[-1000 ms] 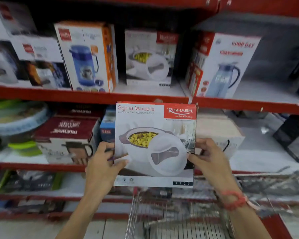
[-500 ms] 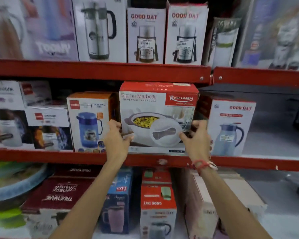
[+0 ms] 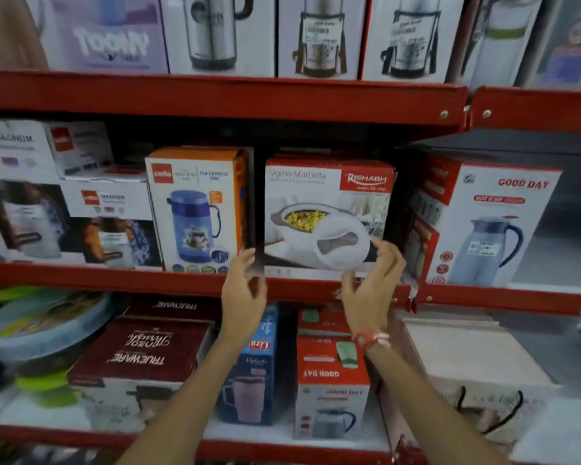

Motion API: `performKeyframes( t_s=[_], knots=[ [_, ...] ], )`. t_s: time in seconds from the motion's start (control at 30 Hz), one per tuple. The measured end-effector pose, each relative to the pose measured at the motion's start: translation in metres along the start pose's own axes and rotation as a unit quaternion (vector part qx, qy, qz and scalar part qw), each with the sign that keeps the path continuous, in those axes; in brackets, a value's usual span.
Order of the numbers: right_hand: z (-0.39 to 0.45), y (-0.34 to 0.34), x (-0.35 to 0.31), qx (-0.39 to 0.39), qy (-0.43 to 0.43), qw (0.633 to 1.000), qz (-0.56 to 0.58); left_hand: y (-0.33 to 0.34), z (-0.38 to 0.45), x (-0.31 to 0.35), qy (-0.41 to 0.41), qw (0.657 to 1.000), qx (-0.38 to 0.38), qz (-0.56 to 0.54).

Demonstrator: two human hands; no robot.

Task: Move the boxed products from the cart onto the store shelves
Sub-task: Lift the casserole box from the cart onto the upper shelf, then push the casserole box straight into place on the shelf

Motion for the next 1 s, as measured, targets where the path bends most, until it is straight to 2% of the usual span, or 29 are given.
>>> performKeyframes(
  t_s=[0.07,0.13,0.23,0.3,0.37,0.57,0.83,0.9,1.0],
  knots=[
    [-0.048,0.018,-0.008,-0.062,-0.006,0.998,0.031,-0.02,-0.033,-0.021,-0.011,0.999,0.042,0.015],
    [-0.104,0.052,-0.006,-0.206,0.062,0.971,0.101,-0.029,-0.064,-0.051,-0.059,0.996,0.043,0.044],
    [-0.187,0.106,0.006,-0.41,0.151,0.891,0.121,-0.02,-0.097,-0.116,-0.21,0.976,-0.035,0.047],
    [-0.214,0.131,0.012,-0.48,0.163,0.855,0.116,-0.008,-0.106,-0.146,-0.264,0.961,-0.083,0.001],
    [-0.228,0.151,0.025,-0.517,0.167,0.833,0.102,-0.01,-0.108,-0.14,-0.284,0.952,-0.111,-0.005],
    [-0.236,0.125,0.006,-0.51,0.172,0.841,0.056,-0.025,-0.134,-0.129,-0.292,0.946,-0.143,0.004],
    [-0.232,0.115,0.005,-0.503,0.162,0.848,0.042,-0.029,-0.142,-0.124,-0.283,0.942,-0.16,0.077],
    [-0.222,0.107,0.009,-0.481,0.168,0.86,0.038,-0.036,-0.142,-0.115,-0.256,0.948,-0.118,0.145],
    [-0.191,0.076,0.025,-0.389,0.175,0.904,0.019,-0.044,-0.141,-0.066,-0.096,0.973,0.016,0.21]
  ],
)
Point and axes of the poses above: each hand's wrist, its own z-axis towards the middle knuckle, its own y-axis out of the palm, x = y × z, the point moved 10 cm from there along z, towards the middle knuckle, and after that the axes turned 3 degrees about -y, right-handed, at the moved point
